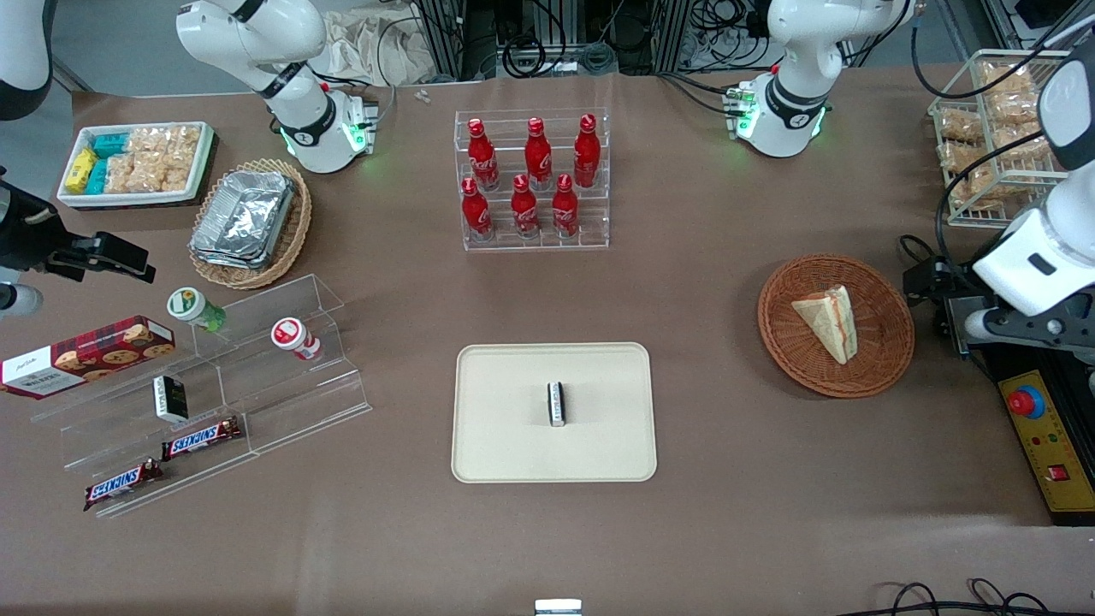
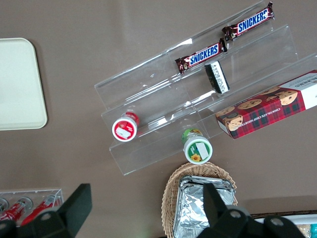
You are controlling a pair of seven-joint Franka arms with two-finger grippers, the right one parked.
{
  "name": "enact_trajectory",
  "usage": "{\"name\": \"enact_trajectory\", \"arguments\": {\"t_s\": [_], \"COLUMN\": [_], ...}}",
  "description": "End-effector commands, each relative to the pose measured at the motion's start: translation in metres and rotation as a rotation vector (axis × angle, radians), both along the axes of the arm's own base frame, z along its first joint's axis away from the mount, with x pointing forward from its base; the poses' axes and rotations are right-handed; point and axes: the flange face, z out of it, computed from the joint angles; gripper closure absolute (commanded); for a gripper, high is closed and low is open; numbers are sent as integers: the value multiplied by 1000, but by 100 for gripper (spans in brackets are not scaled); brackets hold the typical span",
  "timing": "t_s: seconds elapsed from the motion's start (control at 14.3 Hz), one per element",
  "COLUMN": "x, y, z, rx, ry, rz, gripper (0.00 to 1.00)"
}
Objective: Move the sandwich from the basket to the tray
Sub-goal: 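Move the left gripper over the wrapped sandwich in the wicker basket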
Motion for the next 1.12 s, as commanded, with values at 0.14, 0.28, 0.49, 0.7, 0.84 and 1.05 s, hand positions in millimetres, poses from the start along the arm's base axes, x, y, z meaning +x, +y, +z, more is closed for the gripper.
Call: {"name": "enact_trajectory", "arguments": {"t_s": [0.14, 0.28, 0.49, 0.7, 0.84, 1.05], "x": [12, 15, 13, 8, -1, -21], "y": [-5, -5, -4, -6, -6, 4], "z": [-8, -13, -48, -84, -104, -146], "rx": [0, 5, 24, 24, 38, 38], "ry": [8, 15, 67, 54, 70, 22], "rz": [31, 90, 113, 198, 266, 324], "gripper": [0, 0, 0, 0, 0, 0]}}
